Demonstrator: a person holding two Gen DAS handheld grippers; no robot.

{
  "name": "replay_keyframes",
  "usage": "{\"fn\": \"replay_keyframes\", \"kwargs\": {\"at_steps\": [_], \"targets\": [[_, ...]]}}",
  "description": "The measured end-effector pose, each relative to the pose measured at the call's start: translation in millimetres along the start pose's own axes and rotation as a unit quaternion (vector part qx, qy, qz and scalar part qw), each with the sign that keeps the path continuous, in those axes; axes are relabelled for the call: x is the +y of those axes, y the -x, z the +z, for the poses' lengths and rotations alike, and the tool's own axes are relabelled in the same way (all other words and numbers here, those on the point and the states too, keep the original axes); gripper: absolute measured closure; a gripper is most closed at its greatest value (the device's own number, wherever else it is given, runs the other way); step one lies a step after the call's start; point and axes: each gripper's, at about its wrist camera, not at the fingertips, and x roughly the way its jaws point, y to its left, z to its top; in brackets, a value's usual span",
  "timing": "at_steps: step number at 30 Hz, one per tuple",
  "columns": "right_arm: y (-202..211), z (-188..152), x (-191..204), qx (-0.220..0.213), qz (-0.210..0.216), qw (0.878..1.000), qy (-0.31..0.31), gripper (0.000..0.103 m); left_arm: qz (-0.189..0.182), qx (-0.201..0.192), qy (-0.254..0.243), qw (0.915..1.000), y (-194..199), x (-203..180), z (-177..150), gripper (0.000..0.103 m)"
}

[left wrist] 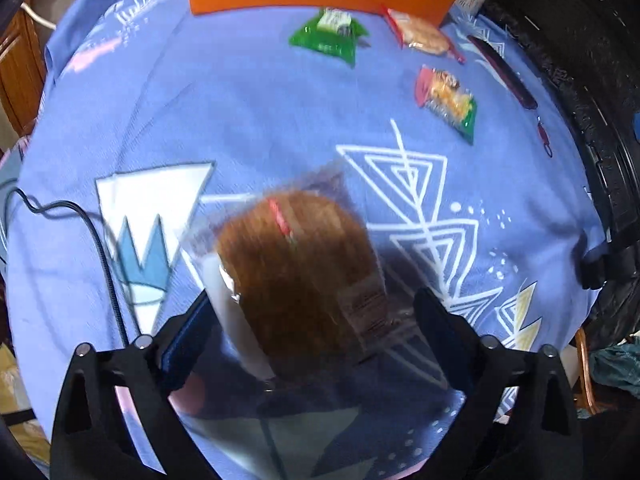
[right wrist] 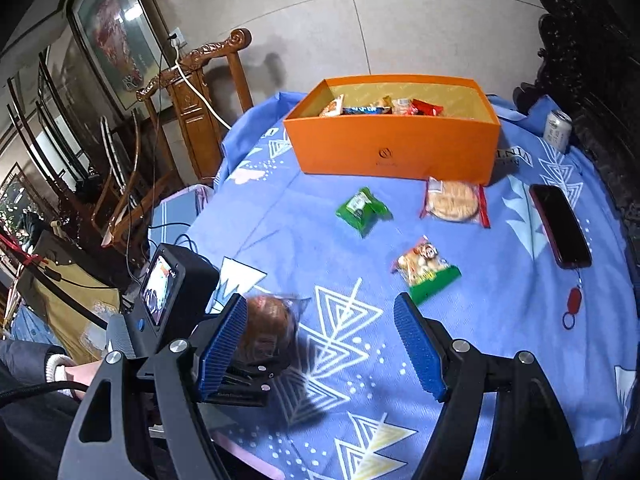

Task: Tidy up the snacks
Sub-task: 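Grasp the brown bread bag with the left tool while the right tool grasps the white bun bag, then carry both bags into the orange box and open both tools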

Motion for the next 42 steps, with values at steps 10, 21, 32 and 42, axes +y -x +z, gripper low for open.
{"fn": "replay_keyframes", "kwargs": {"at_steps": [10,21,32,42], "targets": [[-94.8,15.0,-45.9,0.014,-0.052,0.996,0.067,0.027,0.019,-0.029,-0.033,0.9988,8.5,1.2,-2.5,0.03],[-177.1,25.9,-85.7,0.111,-0.047,0.98,0.156,0.029,-0.018,-0.077,-0.012,0.9968,22.3,18.6,14.1,0.03],[-158.5,21.4,-94.6,0.092,-0.053,0.99,0.095,0.056,-0.024,-0.092,-0.031,0.995,24.8,15.3,44.6,0.03],[-88.8,35.0,-95.4,0.012,-0.041,0.999,-0.005,0.056,-0.03,-0.144,-0.031,0.9886,65.1,11.5,80.6,0.03]]}}
